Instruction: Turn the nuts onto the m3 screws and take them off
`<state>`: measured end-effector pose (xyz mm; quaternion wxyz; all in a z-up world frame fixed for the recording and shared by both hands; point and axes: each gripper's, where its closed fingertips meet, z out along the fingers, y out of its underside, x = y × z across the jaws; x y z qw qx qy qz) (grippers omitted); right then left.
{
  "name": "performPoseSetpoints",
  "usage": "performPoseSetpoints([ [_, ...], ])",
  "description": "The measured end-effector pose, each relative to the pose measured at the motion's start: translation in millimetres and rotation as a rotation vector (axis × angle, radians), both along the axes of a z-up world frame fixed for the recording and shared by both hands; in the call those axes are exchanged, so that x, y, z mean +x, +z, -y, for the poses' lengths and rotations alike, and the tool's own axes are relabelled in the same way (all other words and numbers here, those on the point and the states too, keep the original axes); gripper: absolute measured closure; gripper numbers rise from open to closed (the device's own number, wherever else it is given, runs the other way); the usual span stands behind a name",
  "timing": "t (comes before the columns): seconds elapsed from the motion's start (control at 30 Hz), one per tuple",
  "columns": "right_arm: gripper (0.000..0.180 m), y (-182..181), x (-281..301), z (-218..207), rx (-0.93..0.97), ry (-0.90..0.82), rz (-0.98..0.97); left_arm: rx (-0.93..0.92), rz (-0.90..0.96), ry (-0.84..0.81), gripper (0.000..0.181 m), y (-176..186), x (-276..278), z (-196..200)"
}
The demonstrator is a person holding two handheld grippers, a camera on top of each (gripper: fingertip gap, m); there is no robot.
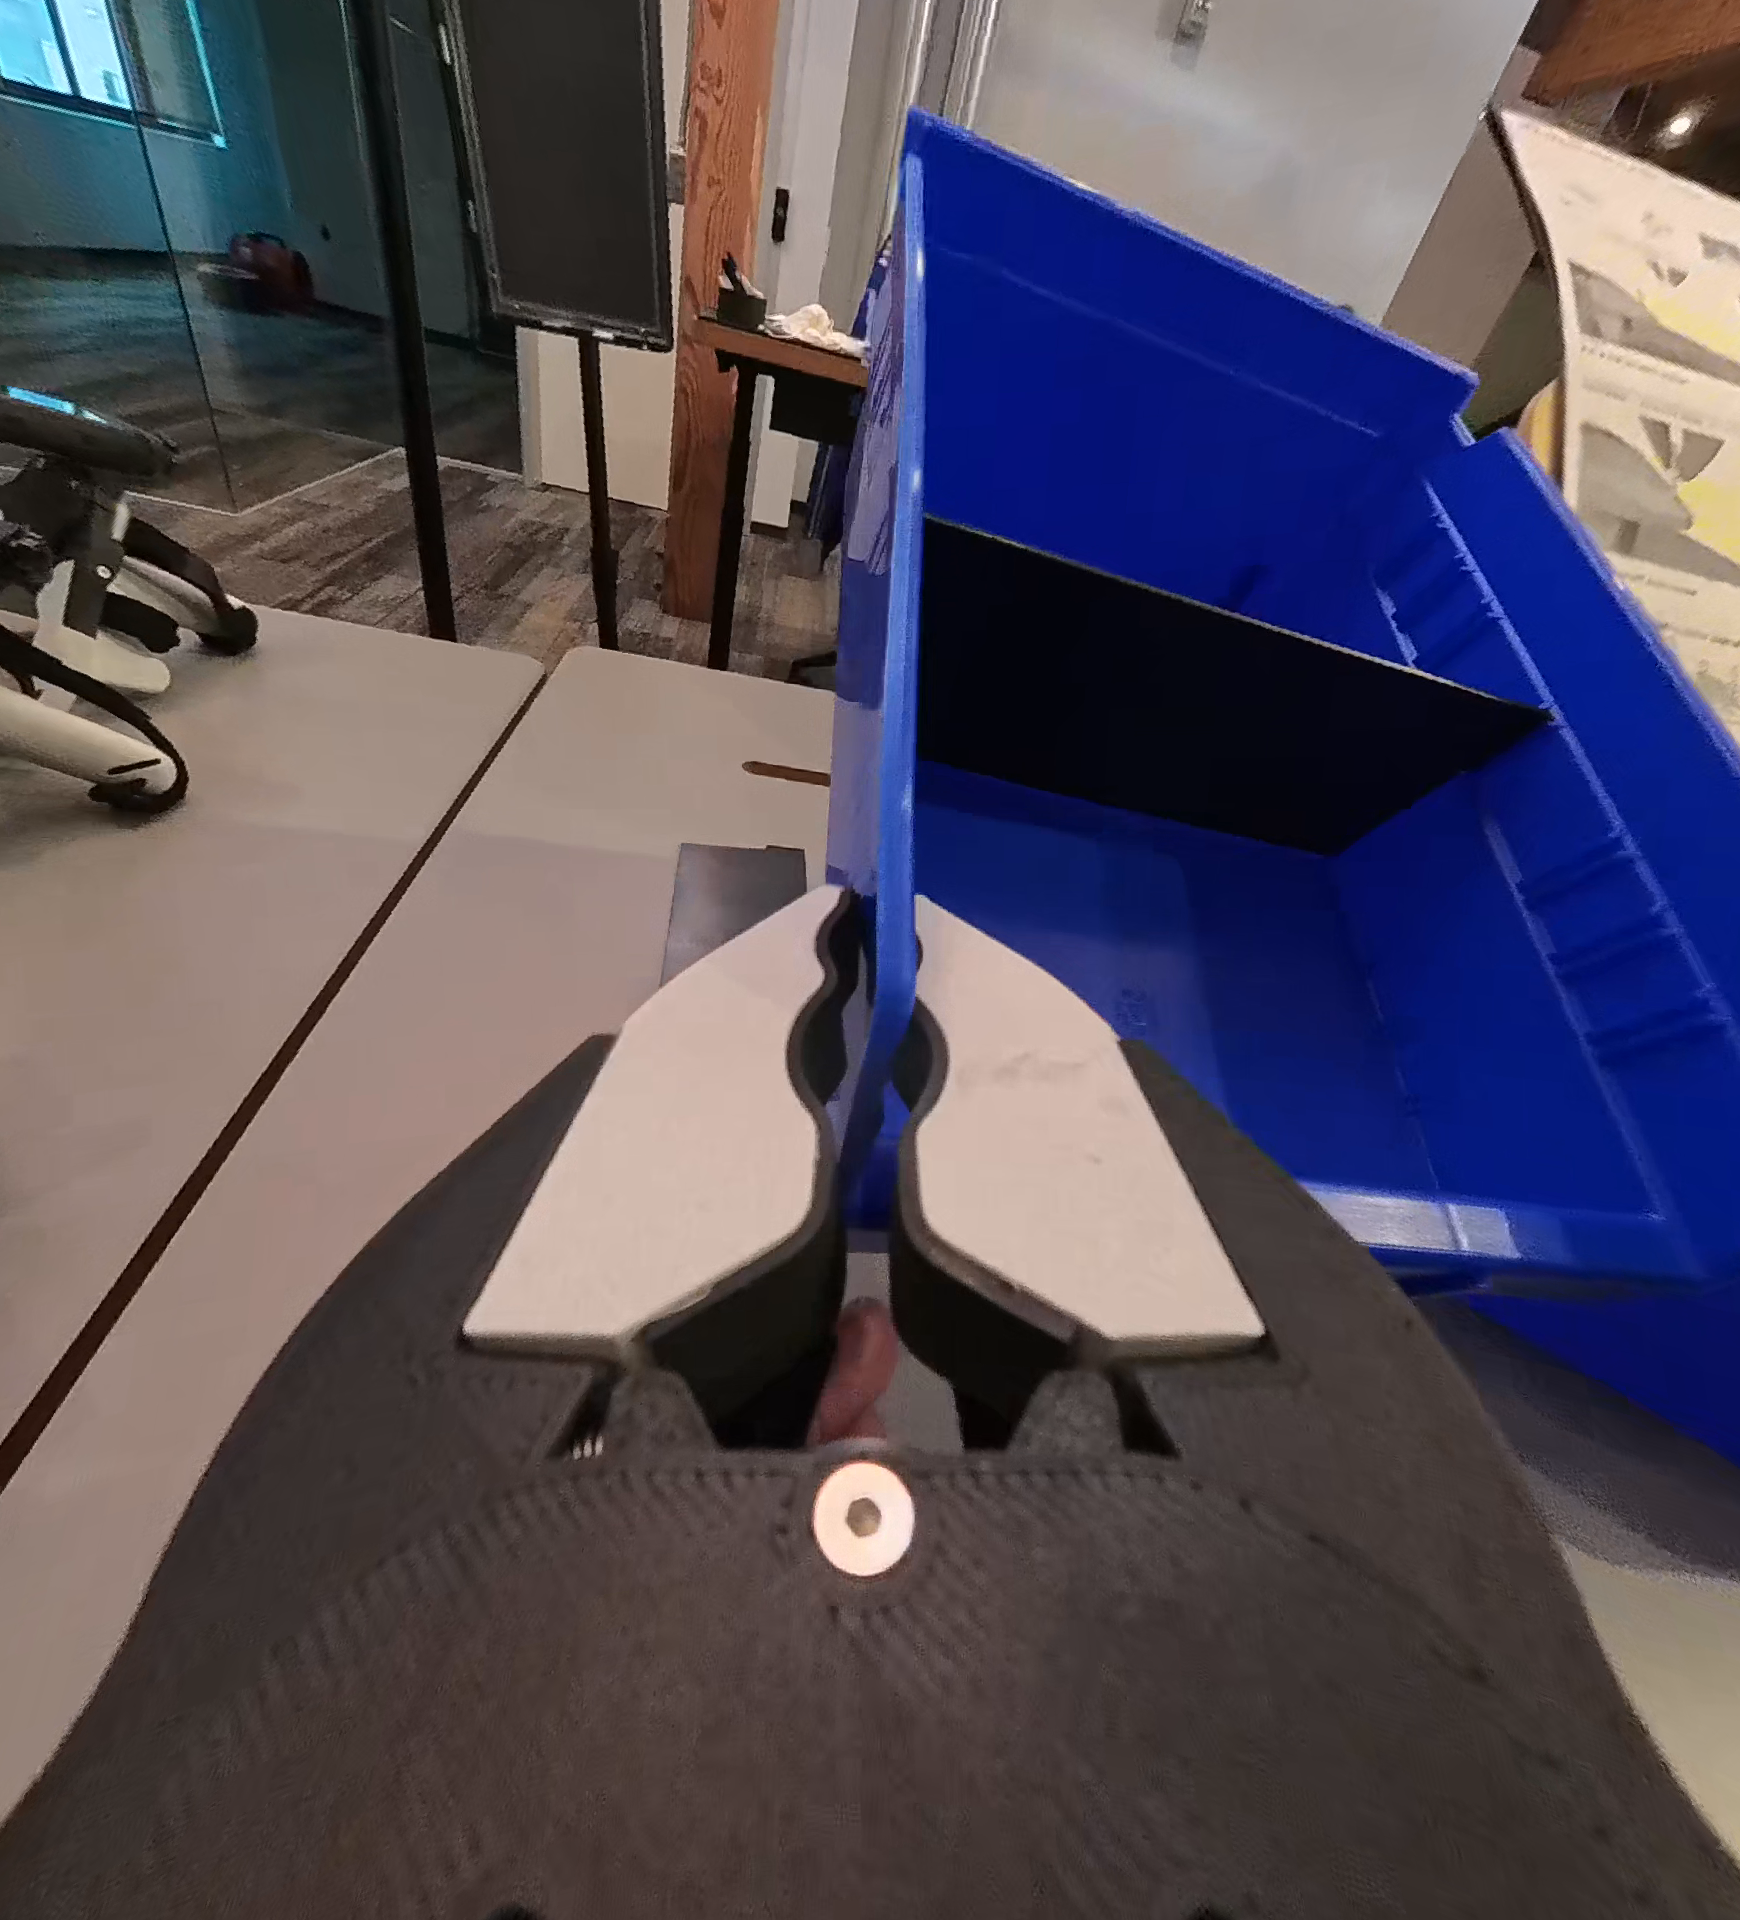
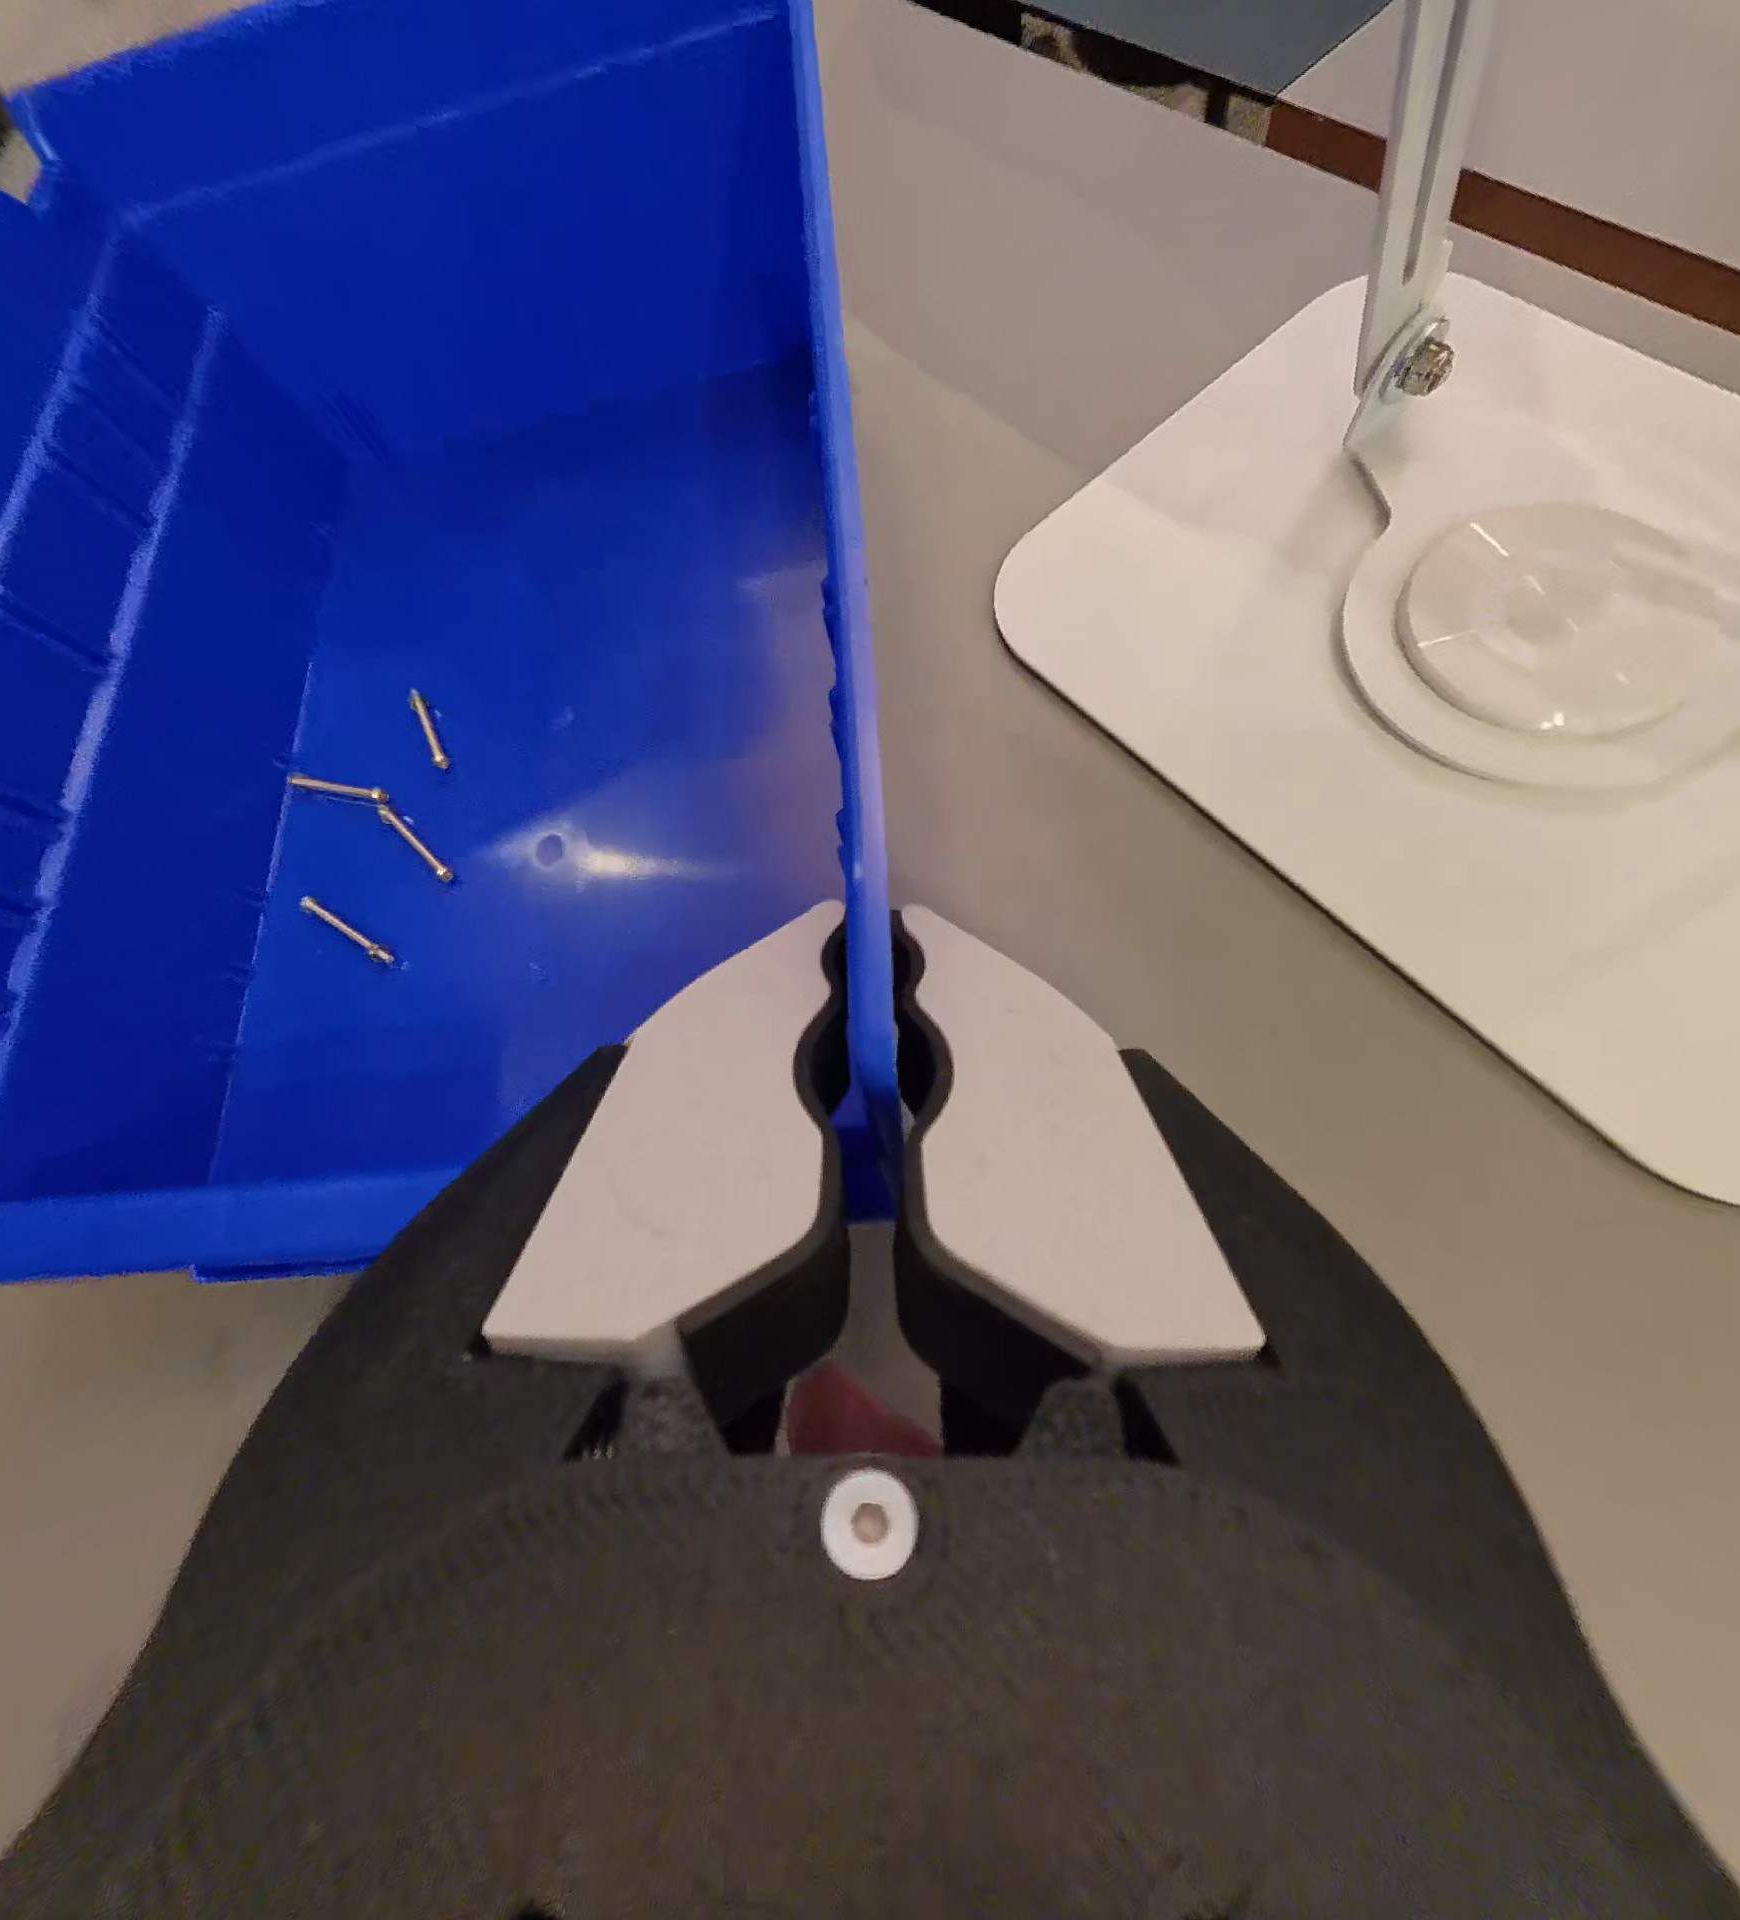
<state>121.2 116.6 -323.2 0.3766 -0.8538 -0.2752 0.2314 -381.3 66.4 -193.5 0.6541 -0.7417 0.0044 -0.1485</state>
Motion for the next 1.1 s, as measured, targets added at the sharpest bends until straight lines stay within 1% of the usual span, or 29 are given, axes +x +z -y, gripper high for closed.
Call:
performPoseSetpoints([
  [0.03, 0.175, 0.1, -6.6, -2.5, -0.008, -0.026, -0.024, 0.005, 0.005, -0.005, 0.178, 1.9, -0.1, 1.1],
  [0.17, 0.175, 0.4, -37.5, -7.7, -0.005, -0.100, -0.061, 0.025, 0.034, -0.035, 0.178, 8.1, 3.9, 6.1],
  [0.23, 0.156, 0.6, -54.8, -9.4, -0.004, -0.104, -0.092, 0.038, 0.048, -0.048, 0.178, 11.0, 7.4, 9.7],
  [0.3, 0.137, -3.7, -67.0, -7.1, -0.048, -0.088, -0.087, 0.050, 0.057, -0.057, 0.178, 14.1, 10.9, 13.9],
  [0.37, 0.119, 6.5, -56.7, -11.1, 0.031, -0.145, -0.040, 0.063, 0.061, -0.060, 0.178, 18.3, 14.3, 19.5],
  [0.43, 0.107, 31.1, -36.7, -12.7, 0.159, -0.202, 0.033, 0.074, 0.063, -0.064, 0.178, 23.2, 18.9, 26.2],
  [0.47, 0.109, 50.9, -32.1, -10.4, 0.215, -0.213, 0.019, 0.078, 0.062, -0.067, 0.178, 25.6, 21.8, 29.6],
  [0.5, 0.118, 75.6, -33.8, -5.1, 0.273, -0.198, -0.024, 0.083, 0.063, -0.071, 0.178, 28.4, 26.2, 33.1],
  [0.53, 0.119, 100.6, -39.6, 1.3, 0.322, -0.179, -0.073, 0.088, 0.060, -0.073, 0.178, 31.6, 31.5, 36.7],
  [0.6, 0.118, 147.5, -70.2, 21.8, 0.365, -0.071, -0.242, 0.099, 0.044, -0.086, 0.178, 38.9, 45.2, 43.2],
  [0.67, 0.110, 182.8, -101.7, 44.9, 0.331, 0.025, -0.456, 0.112, 0.033, -0.105, 0.178, 48.3, 64.6, 49.1],
  [0.7, 0.105, 198.8, -112.1, 55.6, 0.312, 0.065, -0.574, 0.118, 0.034, -0.123, 0.178, 53.5, 77.0, 52.1],
  [0.77, 0.101, 229.5, -115.1, 73.3, 0.310, 0.099, -0.793, 0.126, 0.041, -0.163, 0.179, 62.7, 106.0, 57.6],
  [0.8, 0.096, 240.7, -110.3, 80.1, 0.322, 0.098, -0.865, 0.131, 0.037, -0.186, 0.178, 67.6, 122.5, 60.7],
  [0.87, 0.095, 262.4, -88.9, 95.1, 0.387, 0.090, -0.984, 0.138, 0.029, -0.235, 0.178, 75.3, 159.6, 65.6],
  [0.93, 0.092, 282.5, -54.8, 111.5, 0.484, 0.066, -1.074, 0.130, 0.041, -0.297, 0.179, 78.4, 201.0, 68.4],
  [1.1, 0.096, 297.0, 49.7, 135.7, 0.684, -0.119, -1.056, 0.111, 0.041, -0.452, 0.178, 78.0, 305.8, 60.8],
])
